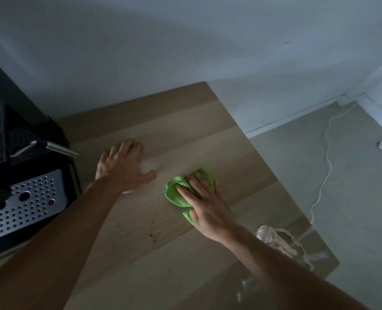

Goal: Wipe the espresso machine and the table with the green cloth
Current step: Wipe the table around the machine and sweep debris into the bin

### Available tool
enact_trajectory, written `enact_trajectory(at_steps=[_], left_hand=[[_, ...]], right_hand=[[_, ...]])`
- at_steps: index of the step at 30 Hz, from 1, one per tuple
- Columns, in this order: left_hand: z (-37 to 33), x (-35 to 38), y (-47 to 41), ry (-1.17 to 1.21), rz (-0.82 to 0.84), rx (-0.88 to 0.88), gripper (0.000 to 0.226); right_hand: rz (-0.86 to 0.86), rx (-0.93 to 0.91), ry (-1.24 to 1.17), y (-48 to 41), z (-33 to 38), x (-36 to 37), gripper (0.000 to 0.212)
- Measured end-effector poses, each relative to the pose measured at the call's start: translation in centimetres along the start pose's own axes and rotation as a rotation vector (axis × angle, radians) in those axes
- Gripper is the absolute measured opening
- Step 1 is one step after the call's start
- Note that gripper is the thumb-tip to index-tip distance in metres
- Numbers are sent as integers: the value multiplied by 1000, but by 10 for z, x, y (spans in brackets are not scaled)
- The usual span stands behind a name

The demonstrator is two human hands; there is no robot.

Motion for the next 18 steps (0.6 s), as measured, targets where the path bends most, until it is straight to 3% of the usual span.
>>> enact_trajectory(at_steps=[1, 5, 6, 10, 12, 15, 17, 18], left_hand=[[0, -1, 0, -6, 5, 5, 86], [4, -3, 6, -15, 15, 23, 87], [4, -3, 7, -16, 9, 24, 88], [6, -3, 11, -1, -29, 0, 92], [8, -1, 12, 5, -61, -31, 95], [13, 1, 13, 15, -80, -73, 95], [16, 3, 14, 11, -83, -89, 92], [16, 5, 14, 13, -86, -94, 90]], right_hand=[[-29, 19, -4, -4, -15, -3, 55], [-107, 568, -24, -29, -52, -13, 58], [-113, 568, -7, -35, -41, -10, 58], [-66, 21, 5, -49, 8, 8, 65], [-58, -76, -12, -66, -4, 8, 58], [-184, 265, -43, -104, -34, -6, 49], [-113, 461, -5, -127, -31, -9, 53], [-59, 454, 1, -135, -20, -7, 57]])
Point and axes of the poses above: each hand's wrist, its own y-axis away from the middle knuckle, its own x-axis out of the palm, z = x × y, the point moved 1 cm from there along -y, towards the middle knuckle, and after that the axes turned 14 degrees about x, right-handed, at the moved point
